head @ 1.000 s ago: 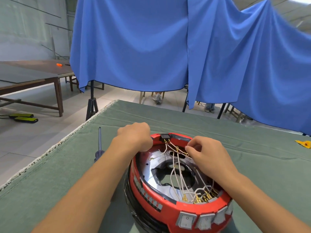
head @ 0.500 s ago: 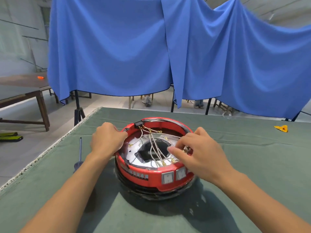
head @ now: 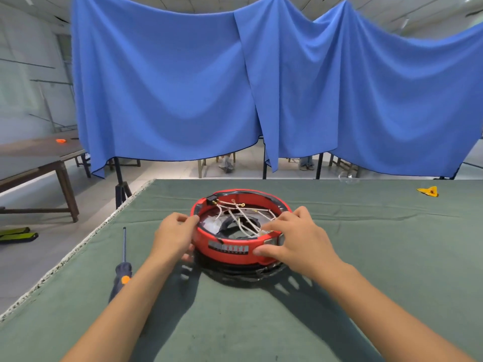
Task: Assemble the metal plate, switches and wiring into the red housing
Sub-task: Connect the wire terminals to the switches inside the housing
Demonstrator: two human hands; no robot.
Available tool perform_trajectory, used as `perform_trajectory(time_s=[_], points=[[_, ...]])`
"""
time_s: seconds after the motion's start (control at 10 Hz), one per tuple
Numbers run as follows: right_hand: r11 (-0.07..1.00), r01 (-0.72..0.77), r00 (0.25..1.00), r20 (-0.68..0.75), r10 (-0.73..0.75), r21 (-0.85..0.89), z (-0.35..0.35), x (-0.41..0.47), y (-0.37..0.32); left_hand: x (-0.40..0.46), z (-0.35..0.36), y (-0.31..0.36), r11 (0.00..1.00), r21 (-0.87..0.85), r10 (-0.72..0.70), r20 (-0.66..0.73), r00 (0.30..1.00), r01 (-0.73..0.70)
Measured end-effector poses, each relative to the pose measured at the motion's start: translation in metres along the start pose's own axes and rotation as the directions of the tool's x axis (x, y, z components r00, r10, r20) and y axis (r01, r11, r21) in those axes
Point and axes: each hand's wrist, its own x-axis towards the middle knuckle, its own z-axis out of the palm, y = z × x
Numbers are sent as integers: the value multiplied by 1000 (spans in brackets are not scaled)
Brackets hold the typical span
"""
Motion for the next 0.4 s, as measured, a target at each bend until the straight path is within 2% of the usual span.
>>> perform_trajectory(time_s=[0.2,0.3,0.4], points=[[992,-116,993,-27,117,49,16,7,-2,-47,4,-3,992,111,54,65,996,-61],[993,-104,991,-74,108,57,21,3,-4,-88,-16,-10,932,303,176,97,980,-198],[994,-96,989,-109,100,44,24,-4,-6,-143,-29,-35,795,447,453,12,892,-410]])
